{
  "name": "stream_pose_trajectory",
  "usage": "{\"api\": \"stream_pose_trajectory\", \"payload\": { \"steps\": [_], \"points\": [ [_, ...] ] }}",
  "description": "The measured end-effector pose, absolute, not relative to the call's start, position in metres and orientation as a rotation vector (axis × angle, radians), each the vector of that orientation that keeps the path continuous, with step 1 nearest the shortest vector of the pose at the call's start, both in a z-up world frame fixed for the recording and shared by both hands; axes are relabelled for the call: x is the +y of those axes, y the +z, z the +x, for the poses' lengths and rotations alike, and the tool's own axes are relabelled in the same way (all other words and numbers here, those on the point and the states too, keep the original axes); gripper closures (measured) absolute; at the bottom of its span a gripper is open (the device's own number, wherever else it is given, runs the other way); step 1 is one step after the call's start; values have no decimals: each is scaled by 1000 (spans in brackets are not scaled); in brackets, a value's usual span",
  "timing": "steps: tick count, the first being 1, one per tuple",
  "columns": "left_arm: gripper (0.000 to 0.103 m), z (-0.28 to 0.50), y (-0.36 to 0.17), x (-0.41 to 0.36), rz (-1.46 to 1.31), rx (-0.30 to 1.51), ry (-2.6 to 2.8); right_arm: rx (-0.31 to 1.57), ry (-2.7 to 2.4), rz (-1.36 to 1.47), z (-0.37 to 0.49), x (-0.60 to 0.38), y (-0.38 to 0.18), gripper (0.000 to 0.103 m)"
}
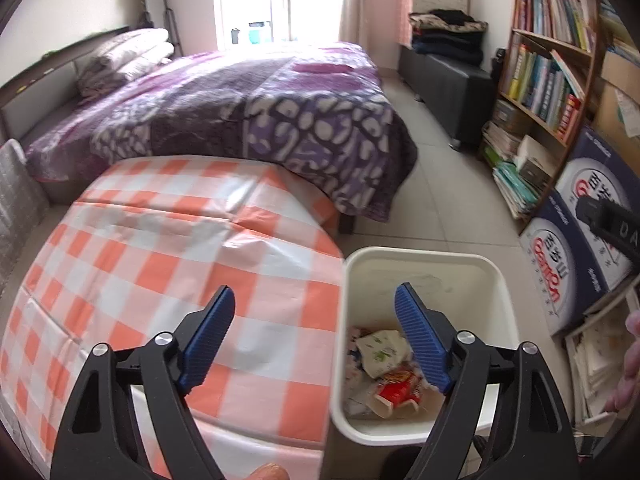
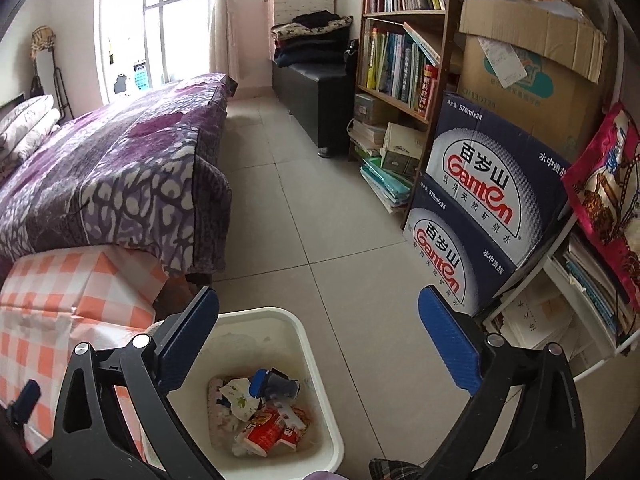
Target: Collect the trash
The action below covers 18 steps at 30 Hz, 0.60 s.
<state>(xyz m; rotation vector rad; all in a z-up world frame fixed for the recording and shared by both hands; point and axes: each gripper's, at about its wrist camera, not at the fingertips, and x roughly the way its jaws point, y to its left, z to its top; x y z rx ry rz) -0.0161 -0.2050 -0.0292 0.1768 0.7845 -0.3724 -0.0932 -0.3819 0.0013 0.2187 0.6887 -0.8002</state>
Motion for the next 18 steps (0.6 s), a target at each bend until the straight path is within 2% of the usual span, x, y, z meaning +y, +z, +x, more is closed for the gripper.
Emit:
{"api": "stream_pose_trajectory", "payload": {
  "steps": [4, 18],
  "points": [
    [13, -14, -32, -183, 167, 740, -286, 680, -787, 177, -92, -361, -2, 7],
    [12, -8, -48, -117, 214, 735, -130, 729, -700, 45, -77, -291, -29, 7]
  ]
}}
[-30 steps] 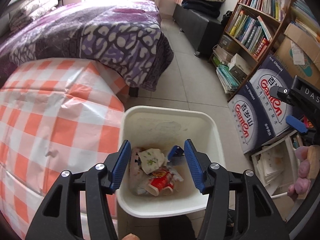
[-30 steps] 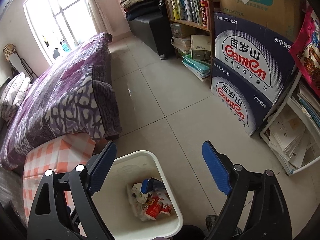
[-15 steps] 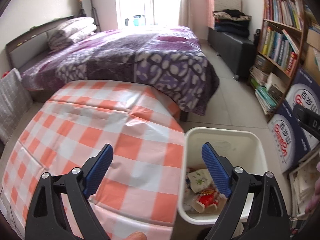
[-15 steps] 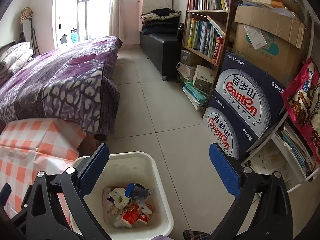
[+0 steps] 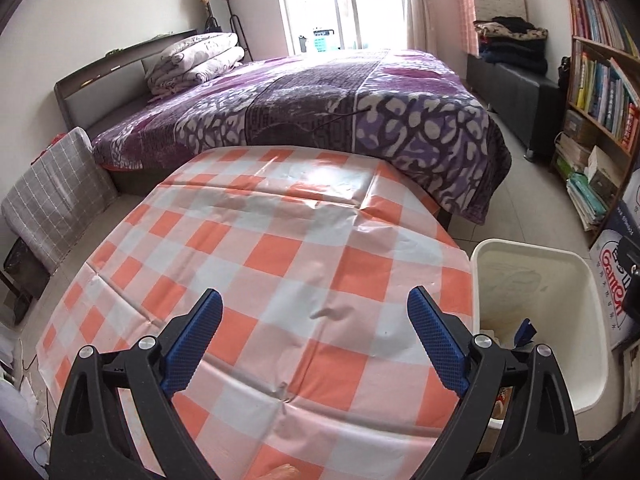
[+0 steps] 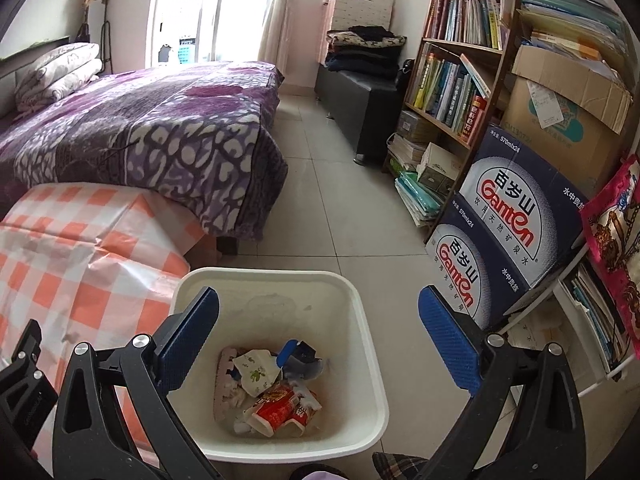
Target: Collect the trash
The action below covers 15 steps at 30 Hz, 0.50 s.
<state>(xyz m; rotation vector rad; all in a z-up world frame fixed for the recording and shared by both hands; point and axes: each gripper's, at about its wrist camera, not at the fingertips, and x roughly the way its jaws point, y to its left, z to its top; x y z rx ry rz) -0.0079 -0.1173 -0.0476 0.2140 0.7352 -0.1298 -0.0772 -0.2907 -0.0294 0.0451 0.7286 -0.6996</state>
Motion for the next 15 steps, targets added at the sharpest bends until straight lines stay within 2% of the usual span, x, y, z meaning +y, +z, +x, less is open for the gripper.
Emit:
{"api": "stream_pose_trajectory", "payload": {
  "steps": [15],
  "points": [
    [12, -2, -61, -75, 214, 785, -86, 713, -619, -43, -62, -236, -46, 7]
  ]
}}
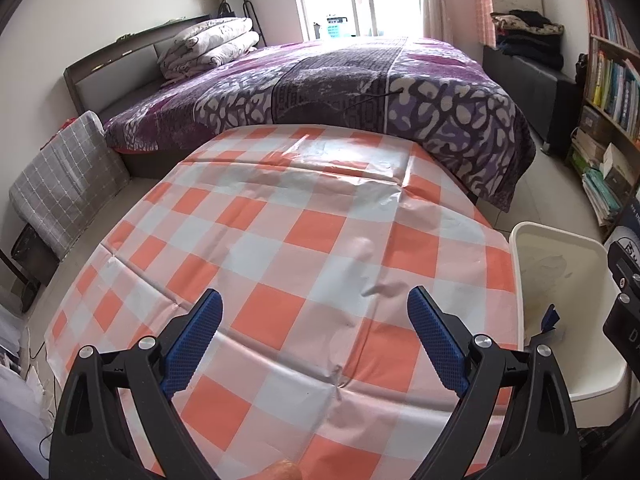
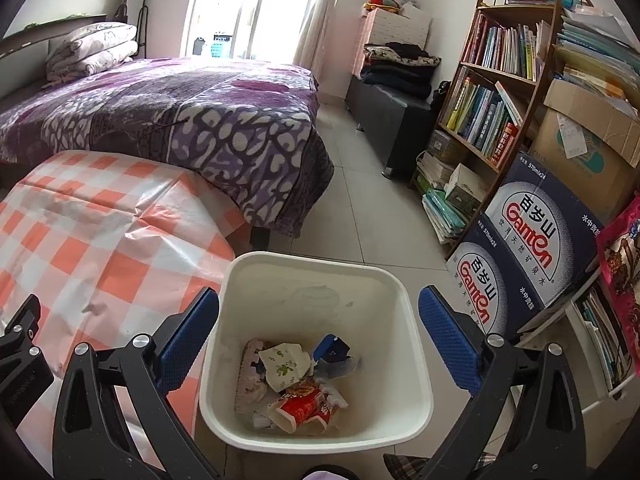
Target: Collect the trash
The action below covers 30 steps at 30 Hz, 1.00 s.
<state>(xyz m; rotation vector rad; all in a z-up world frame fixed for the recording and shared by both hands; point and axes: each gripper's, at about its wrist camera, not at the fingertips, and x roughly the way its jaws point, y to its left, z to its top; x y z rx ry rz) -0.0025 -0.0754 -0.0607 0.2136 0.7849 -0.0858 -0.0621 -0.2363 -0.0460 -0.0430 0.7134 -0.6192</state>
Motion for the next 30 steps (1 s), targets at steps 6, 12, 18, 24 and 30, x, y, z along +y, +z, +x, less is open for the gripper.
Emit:
{"api": "stream_pose_trajectory", "payload": {
  "steps": [6, 12, 18, 24, 30],
  "points": [
    [12, 4, -68, -61, 187, 832, -71, 714, -591, -46, -56, -226, -48, 7],
    [12, 5, -71, -56, 180, 843, -61, 716, -577, -60, -55, -218, -50, 7],
    [12, 5, -72, -57, 183, 844, -62, 719, -574, -56, -55, -219, -50, 7],
    [12, 5, -72, -58, 179, 843, -66, 711, -575, -44, -56, -220, -51, 7],
    [12, 4, -74, -64, 186, 846, -79, 718, -581, -32, -57, -224, -50, 7]
  ]
}}
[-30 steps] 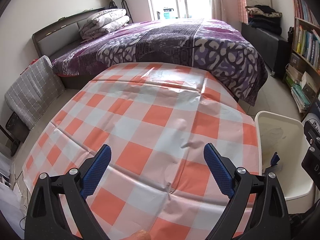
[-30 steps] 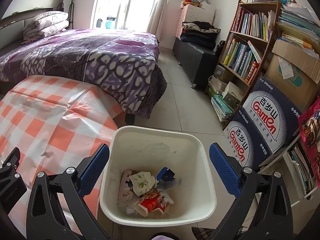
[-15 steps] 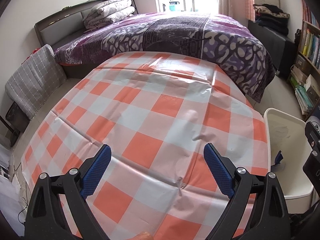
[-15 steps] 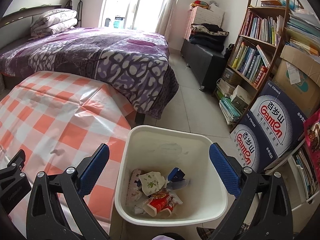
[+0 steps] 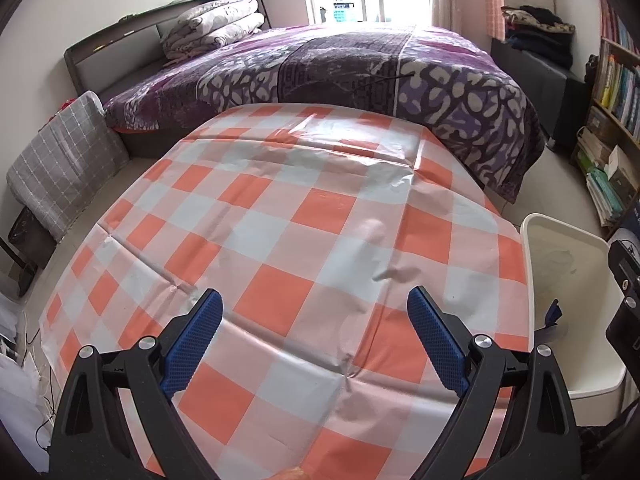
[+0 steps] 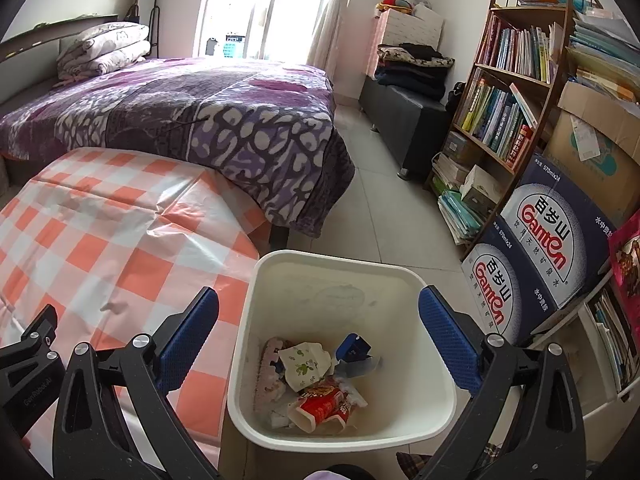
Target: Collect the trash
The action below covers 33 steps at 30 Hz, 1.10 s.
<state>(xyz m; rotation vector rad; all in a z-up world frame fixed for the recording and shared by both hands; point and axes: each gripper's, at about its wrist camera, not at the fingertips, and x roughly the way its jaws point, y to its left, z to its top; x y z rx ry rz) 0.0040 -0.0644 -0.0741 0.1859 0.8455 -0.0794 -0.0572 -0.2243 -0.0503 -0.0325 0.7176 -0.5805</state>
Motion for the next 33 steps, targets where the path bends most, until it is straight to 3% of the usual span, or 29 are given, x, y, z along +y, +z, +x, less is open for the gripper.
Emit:
{"api": "stream_pose_trajectory", "payload": {
  "steps": [33],
  "points": [
    [12, 6, -71, -92, 165, 858, -174, 714, -639, 27, -74, -256, -47, 7]
  ]
}}
